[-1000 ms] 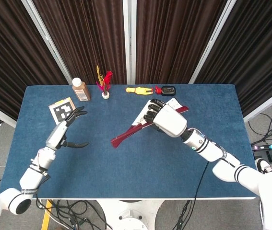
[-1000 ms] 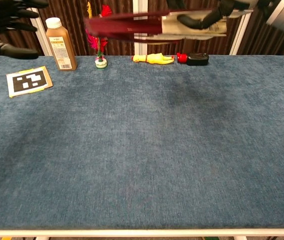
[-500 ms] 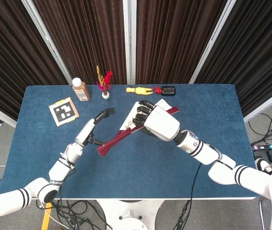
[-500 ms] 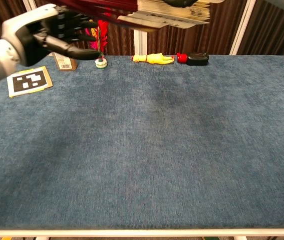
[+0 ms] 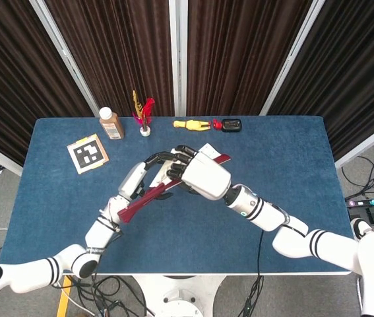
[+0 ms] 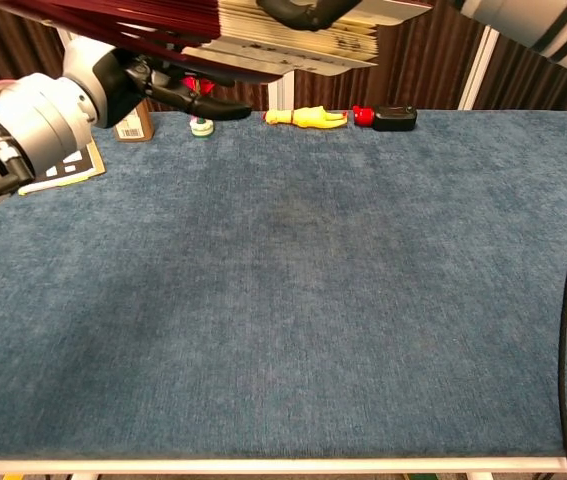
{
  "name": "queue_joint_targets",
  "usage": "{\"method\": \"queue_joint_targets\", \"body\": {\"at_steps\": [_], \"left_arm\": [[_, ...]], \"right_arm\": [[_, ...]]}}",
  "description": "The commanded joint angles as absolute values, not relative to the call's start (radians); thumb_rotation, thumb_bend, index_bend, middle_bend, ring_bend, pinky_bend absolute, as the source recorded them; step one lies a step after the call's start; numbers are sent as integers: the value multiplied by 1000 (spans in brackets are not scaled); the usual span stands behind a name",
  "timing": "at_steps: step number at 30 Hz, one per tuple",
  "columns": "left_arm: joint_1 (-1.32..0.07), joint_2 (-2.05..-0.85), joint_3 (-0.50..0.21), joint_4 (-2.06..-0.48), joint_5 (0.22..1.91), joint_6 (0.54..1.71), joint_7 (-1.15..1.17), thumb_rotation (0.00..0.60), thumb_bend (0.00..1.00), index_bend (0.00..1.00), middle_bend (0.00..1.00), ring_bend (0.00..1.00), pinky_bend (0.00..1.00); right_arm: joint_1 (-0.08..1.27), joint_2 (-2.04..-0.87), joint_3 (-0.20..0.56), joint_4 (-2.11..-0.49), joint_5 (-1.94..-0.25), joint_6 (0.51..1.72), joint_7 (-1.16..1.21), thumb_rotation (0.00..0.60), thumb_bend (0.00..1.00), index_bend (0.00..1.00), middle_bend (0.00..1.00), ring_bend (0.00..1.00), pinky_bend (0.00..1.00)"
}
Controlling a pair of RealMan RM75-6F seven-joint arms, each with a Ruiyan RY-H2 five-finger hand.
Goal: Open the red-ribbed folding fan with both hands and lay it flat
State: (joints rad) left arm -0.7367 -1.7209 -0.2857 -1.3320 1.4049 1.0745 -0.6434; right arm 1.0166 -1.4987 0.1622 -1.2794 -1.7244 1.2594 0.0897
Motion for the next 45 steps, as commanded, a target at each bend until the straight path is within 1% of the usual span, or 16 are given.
{"method": "queue_joint_targets", "body": {"at_steps": [1, 3, 6, 11, 15, 21, 26, 31, 36, 38, 41, 45], "left_arm": [[-744, -1733, -286, -1332, 1388, 1065, -625, 600, 145, 315, 307, 196, 255], [-749, -1738, -289, -1331, 1378, 1058, -620, 600, 145, 317, 314, 196, 255], [-754, -1748, -297, -1328, 1367, 1059, -609, 600, 144, 358, 348, 221, 255], [-759, -1766, -317, -1326, 1340, 1064, -604, 600, 90, 422, 404, 275, 255], [-762, -1767, -321, -1328, 1330, 1056, -606, 600, 85, 453, 427, 287, 256], [-757, -1783, -322, -1311, 1317, 1060, -626, 600, 94, 452, 431, 287, 256], [-748, -1814, -325, -1260, 1289, 1070, -613, 600, 102, 392, 406, 283, 257], [-740, -1854, -357, -1215, 1259, 1101, -628, 600, 104, 370, 365, 247, 257], [-732, -1869, -371, -1216, 1280, 1136, -689, 600, 104, 372, 361, 238, 256], [-731, -1874, -375, -1216, 1289, 1149, -704, 600, 103, 388, 367, 238, 256], [-732, -1884, -380, -1207, 1291, 1156, -711, 600, 110, 442, 407, 249, 256], [-734, -1899, -385, -1189, 1281, 1155, -702, 600, 185, 540, 498, 335, 276]], "right_arm": [[1024, -1506, 169, -1277, -1719, 1250, 85, 600, 995, 895, 705, 377, 285], [1029, -1512, 174, -1276, -1714, 1239, 80, 600, 995, 895, 705, 377, 285], [1035, -1520, 180, -1275, -1708, 1229, 68, 600, 994, 895, 705, 377, 286], [1040, -1530, 187, -1276, -1694, 1212, 46, 600, 995, 896, 705, 377, 284], [1042, -1537, 190, -1270, -1687, 1202, 39, 600, 994, 896, 705, 377, 281], [1046, -1553, 197, -1258, -1676, 1198, 37, 600, 994, 896, 705, 377, 261], [1046, -1544, 203, -1269, -1680, 1208, 47, 600, 995, 896, 705, 377, 257], [1046, -1534, 205, -1285, -1673, 1197, 41, 600, 996, 896, 705, 377, 257], [1050, -1540, 207, -1283, -1662, 1179, 29, 600, 995, 896, 705, 377, 255], [1052, -1544, 208, -1280, -1657, 1175, 29, 600, 995, 896, 705, 377, 254], [1053, -1549, 211, -1278, -1654, 1174, 26, 600, 995, 896, 705, 377, 250], [1052, -1545, 217, -1283, -1648, 1175, 25, 600, 995, 896, 705, 377, 242]]}}
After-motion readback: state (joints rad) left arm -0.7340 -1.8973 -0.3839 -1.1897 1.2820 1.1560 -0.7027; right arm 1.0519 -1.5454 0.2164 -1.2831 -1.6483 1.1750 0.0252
